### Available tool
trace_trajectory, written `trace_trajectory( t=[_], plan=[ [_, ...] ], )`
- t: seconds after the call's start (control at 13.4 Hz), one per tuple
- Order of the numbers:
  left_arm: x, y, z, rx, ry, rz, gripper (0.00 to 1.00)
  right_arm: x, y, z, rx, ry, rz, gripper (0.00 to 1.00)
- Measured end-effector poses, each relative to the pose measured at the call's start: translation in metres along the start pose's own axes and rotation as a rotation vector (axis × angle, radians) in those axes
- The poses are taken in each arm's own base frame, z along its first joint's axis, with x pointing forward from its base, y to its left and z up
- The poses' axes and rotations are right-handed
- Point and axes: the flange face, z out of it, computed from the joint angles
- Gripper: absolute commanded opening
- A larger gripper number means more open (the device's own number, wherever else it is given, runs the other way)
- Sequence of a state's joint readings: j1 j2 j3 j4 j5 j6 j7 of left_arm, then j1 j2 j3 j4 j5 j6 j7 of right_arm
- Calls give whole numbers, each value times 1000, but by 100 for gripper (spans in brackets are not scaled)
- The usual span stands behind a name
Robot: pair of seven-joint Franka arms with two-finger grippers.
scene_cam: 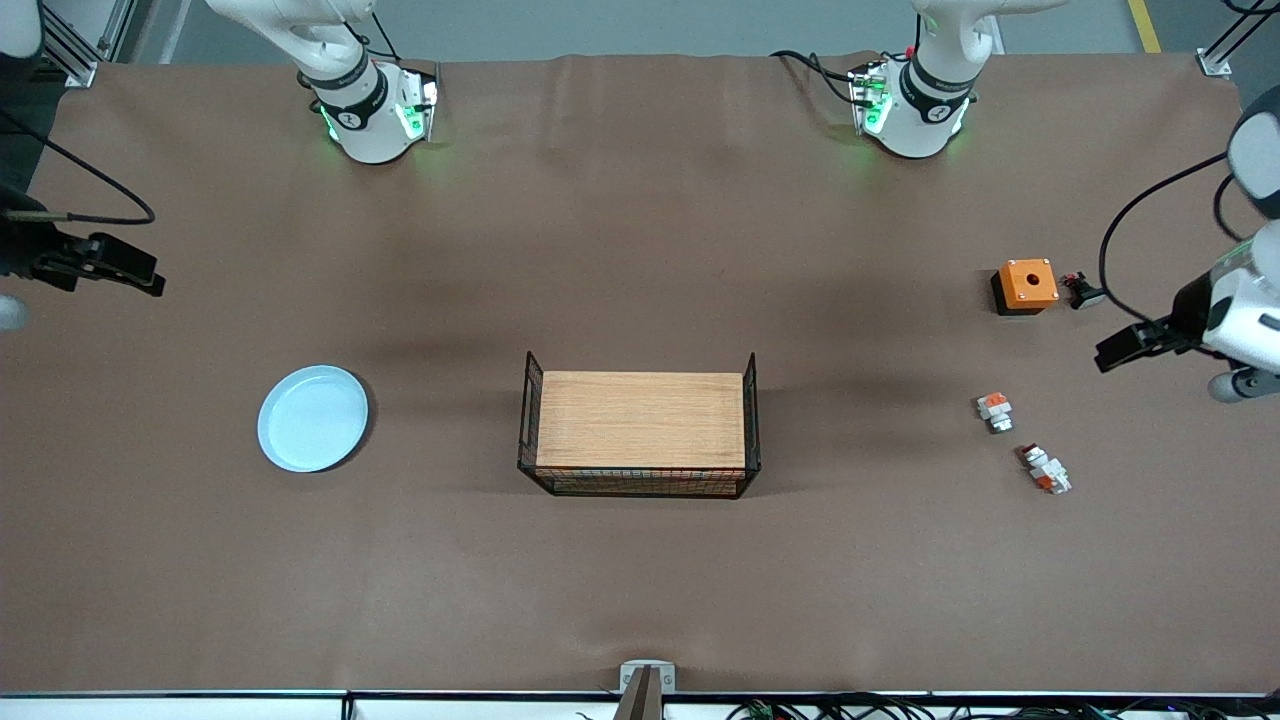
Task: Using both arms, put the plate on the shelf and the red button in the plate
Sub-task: 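Reach the right gripper to the plate while the left gripper reaches the button, then grip the plate rim with the right gripper while the left gripper grasps the button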
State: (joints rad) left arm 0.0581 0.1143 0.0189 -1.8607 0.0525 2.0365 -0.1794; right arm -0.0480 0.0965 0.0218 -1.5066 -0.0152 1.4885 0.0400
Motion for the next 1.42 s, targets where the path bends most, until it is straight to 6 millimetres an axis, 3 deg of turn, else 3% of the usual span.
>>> trace_trajectory(
  t=[0.22,0.6,0.75,0.9,1.12,1.42],
  plan=[
    [-1,0,60,-1,-8,-44,100,29,2,58,-10,-100,4,100],
    [8,15,131,0,-24,-175,100,95,43,184,-36,-137,7,100],
    [11,14,157,-1,-21,-182,100,111,58,232,-29,-108,-3,100],
    [15,11,177,-4,-11,-207,100,115,66,272,-26,-61,0,100],
    [30,-11,203,-7,13,-247,100,108,74,307,-23,-11,6,100],
    [56,-21,228,-9,34,-265,94,99,80,330,-19,-29,15,100]
  ],
)
